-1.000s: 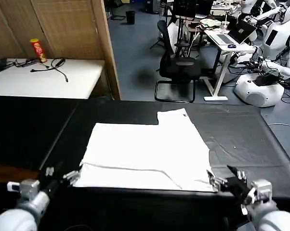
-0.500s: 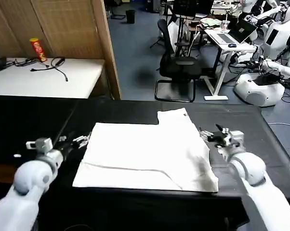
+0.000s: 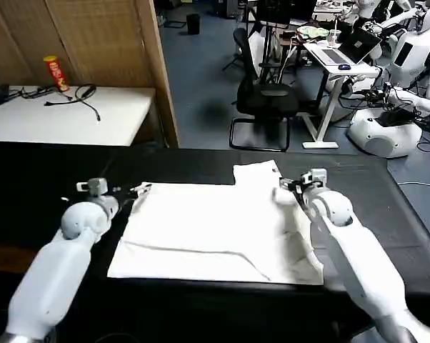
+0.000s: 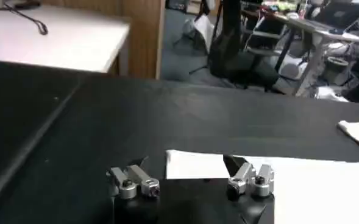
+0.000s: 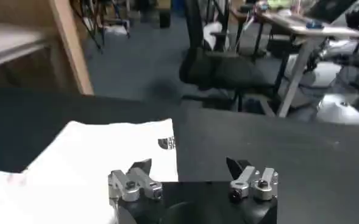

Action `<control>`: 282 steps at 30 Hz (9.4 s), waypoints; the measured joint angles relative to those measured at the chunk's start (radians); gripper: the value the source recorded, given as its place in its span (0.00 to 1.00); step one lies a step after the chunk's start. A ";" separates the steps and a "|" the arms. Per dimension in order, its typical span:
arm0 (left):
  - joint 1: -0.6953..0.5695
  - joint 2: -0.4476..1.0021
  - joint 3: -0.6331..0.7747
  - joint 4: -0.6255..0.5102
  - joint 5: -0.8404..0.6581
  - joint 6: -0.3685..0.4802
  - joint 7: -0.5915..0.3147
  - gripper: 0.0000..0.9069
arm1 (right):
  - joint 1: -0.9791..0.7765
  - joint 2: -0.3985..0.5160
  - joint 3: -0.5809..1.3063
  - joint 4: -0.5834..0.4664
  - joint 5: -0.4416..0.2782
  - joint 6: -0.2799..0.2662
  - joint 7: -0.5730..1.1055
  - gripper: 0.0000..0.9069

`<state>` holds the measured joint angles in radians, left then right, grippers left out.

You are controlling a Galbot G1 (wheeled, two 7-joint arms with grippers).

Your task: Fold and organize the clothes.

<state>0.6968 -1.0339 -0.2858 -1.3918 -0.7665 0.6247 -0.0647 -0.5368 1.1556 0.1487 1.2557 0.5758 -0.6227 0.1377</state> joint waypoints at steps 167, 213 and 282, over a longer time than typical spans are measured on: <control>0.490 0.012 -0.244 -0.382 0.031 -0.021 0.002 0.00 | -0.482 -0.060 0.206 0.467 -0.059 0.022 0.020 0.03; 0.637 -0.088 -0.313 -0.459 0.208 -0.126 0.084 0.20 | -0.789 -0.078 0.483 0.877 0.028 0.018 -0.043 0.97; 0.528 -0.219 0.061 -0.651 0.089 -0.071 -0.008 0.00 | -0.924 0.028 0.551 0.959 -0.094 0.051 -0.074 0.97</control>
<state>1.2245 -1.2532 -0.2251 -2.0431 -0.6778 0.5534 -0.0724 -1.4607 1.1837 0.6992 2.2143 0.4818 -0.5714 0.0632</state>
